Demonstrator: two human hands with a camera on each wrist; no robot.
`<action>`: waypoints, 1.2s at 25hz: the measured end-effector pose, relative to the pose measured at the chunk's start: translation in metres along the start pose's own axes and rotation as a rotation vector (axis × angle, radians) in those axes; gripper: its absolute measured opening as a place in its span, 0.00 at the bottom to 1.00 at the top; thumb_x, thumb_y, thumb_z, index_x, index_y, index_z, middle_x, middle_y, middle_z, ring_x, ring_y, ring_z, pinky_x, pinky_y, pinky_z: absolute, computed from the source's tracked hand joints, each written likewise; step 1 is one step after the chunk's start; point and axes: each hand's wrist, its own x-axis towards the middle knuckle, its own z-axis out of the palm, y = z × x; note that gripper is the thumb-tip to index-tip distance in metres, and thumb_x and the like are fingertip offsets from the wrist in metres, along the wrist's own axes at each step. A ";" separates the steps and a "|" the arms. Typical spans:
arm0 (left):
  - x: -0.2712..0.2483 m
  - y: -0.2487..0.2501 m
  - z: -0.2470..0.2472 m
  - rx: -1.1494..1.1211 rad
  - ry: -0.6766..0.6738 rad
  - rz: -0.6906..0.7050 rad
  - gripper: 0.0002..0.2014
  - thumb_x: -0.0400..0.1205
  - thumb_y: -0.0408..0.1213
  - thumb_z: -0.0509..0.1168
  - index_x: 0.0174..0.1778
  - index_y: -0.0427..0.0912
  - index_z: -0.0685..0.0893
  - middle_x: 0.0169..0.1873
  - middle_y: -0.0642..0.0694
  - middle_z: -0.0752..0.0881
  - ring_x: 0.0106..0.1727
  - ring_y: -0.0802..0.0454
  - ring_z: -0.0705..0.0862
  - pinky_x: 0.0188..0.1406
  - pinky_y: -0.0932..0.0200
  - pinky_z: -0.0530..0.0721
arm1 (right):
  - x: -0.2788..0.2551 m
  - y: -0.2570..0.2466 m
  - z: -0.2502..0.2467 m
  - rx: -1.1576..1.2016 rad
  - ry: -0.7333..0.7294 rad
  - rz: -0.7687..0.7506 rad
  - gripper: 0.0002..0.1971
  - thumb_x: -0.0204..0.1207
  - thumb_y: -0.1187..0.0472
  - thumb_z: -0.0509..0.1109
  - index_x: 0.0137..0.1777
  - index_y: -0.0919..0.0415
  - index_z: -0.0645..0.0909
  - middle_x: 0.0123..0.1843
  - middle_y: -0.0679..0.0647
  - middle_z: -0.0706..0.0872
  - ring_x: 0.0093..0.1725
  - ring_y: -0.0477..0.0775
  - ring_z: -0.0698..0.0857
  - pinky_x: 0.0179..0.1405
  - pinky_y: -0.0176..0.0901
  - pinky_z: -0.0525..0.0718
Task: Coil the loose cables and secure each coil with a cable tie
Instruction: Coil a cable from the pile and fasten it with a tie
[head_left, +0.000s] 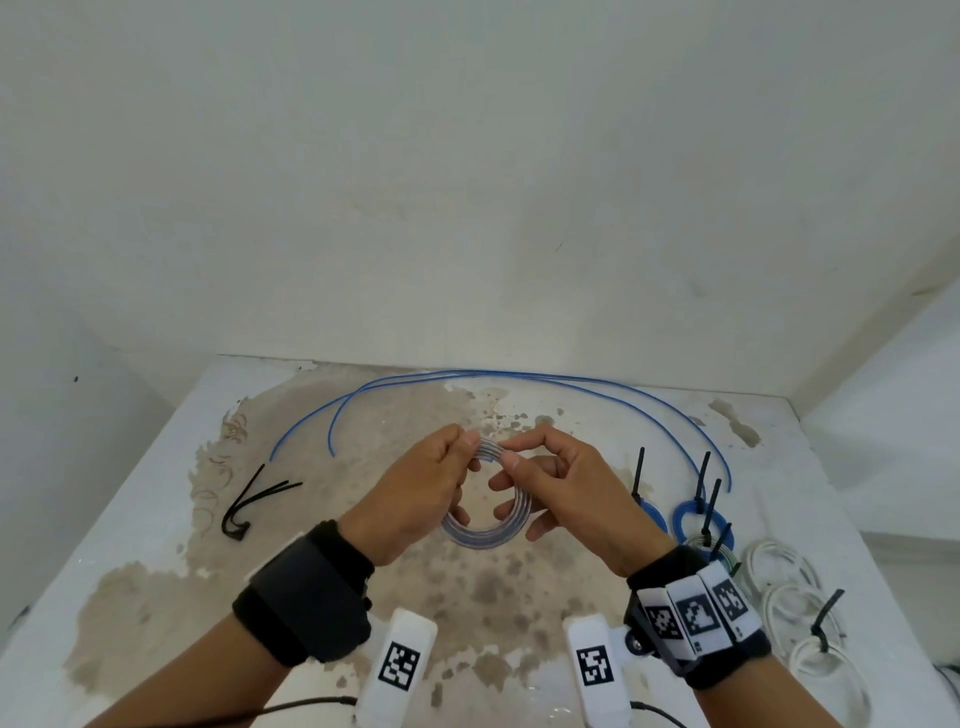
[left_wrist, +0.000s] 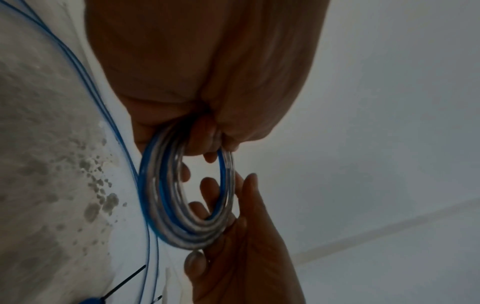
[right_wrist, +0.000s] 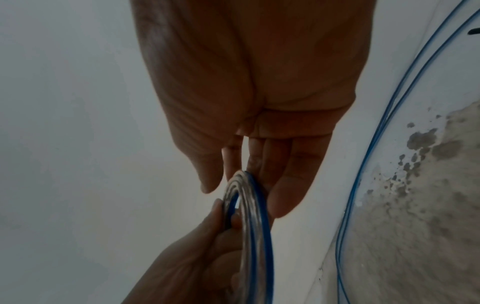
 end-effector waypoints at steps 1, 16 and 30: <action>0.000 -0.001 0.004 0.033 0.016 0.024 0.17 0.91 0.47 0.55 0.45 0.37 0.77 0.22 0.58 0.70 0.23 0.59 0.67 0.33 0.53 0.84 | 0.000 0.001 -0.001 0.001 0.016 -0.002 0.11 0.83 0.55 0.73 0.61 0.57 0.82 0.47 0.57 0.94 0.43 0.62 0.94 0.31 0.46 0.88; 0.007 -0.008 0.007 0.073 0.084 -0.028 0.17 0.89 0.52 0.58 0.41 0.44 0.78 0.26 0.50 0.67 0.23 0.58 0.67 0.28 0.56 0.83 | 0.008 0.018 0.002 0.065 0.029 -0.003 0.10 0.83 0.57 0.73 0.61 0.59 0.83 0.45 0.61 0.94 0.41 0.59 0.93 0.33 0.47 0.88; 0.019 -0.021 -0.016 -0.259 0.152 -0.103 0.14 0.90 0.49 0.59 0.44 0.43 0.73 0.25 0.52 0.63 0.23 0.56 0.62 0.29 0.56 0.81 | 0.022 0.037 0.024 0.097 -0.063 0.123 0.10 0.82 0.60 0.75 0.61 0.61 0.86 0.49 0.61 0.94 0.47 0.56 0.94 0.40 0.43 0.92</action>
